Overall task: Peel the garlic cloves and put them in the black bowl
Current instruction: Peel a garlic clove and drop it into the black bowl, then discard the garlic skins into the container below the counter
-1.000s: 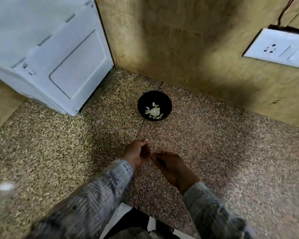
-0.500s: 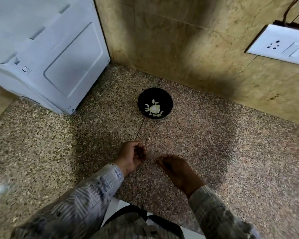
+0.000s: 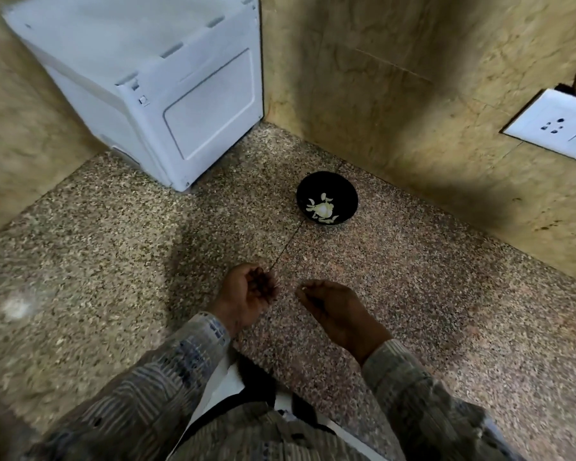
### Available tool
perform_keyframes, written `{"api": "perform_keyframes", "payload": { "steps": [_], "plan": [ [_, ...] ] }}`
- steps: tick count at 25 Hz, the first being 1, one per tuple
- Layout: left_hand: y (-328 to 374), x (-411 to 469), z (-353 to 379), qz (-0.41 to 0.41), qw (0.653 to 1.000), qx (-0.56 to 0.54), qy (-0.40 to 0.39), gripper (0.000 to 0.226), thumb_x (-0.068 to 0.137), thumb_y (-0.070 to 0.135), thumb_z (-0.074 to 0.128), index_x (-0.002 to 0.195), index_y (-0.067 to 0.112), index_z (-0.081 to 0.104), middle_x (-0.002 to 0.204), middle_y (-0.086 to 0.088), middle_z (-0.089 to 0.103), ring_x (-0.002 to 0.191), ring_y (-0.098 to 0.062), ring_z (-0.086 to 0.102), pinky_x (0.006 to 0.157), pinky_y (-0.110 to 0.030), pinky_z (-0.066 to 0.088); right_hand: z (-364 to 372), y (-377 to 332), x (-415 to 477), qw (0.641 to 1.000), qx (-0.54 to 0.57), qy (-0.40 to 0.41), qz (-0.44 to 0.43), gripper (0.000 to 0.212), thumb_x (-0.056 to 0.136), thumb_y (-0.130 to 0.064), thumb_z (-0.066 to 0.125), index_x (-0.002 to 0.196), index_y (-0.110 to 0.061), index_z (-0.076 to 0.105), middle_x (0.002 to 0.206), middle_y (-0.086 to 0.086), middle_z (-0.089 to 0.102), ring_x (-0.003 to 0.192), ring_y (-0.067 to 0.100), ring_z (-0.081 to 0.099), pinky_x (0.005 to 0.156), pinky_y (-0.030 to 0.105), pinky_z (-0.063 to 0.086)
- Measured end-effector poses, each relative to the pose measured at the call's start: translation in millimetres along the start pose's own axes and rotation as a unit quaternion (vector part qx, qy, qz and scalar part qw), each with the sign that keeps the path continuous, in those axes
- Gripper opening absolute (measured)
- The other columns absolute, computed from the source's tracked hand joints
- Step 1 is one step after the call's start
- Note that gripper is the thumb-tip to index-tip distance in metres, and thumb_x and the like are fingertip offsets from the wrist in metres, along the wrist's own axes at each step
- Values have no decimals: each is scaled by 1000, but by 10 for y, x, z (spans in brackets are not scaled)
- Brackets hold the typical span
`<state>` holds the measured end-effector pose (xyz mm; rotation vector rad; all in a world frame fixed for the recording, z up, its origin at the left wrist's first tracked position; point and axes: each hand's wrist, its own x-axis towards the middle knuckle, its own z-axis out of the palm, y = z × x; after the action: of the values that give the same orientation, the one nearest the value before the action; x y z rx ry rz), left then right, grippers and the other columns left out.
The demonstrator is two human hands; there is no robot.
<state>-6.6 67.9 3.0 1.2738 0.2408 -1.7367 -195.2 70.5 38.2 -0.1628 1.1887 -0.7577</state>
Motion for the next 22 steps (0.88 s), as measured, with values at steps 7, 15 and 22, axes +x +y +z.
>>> {"api": "perform_keyframes", "payload": {
  "steps": [7, 15, 22],
  "plan": [
    [-548, -892, -269, 74, 991, -111, -2, 28, 95, 16, 50, 70, 8, 59, 69, -10, 65, 65, -25, 61, 73, -38, 54, -49, 237, -570, 991, -54, -119, 11, 20, 94, 20, 50, 88, 7, 65, 86, 14, 70, 93, 27, 71, 82, 31, 64],
    [-1457, -1538, -666, 98, 980, -175, -4, 28, 99, 20, 45, 85, 8, 66, 84, -12, 73, 74, -23, 73, 77, -37, 61, -224, 616, -1300, 966, -141, -210, 45, 23, 96, 19, 46, 91, 6, 64, 90, 16, 70, 81, 19, 74, 74, 22, 63],
    [-1639, -1859, -894, 121, 974, -186, -47, 21, 94, 19, 54, 86, 7, 69, 78, -2, 59, 69, -14, 59, 73, -34, 62, -69, 955, -1731, 929, -260, -265, 0, 19, 94, 18, 51, 97, 10, 68, 89, 26, 73, 78, 26, 76, 81, 29, 62]
  ]
}}
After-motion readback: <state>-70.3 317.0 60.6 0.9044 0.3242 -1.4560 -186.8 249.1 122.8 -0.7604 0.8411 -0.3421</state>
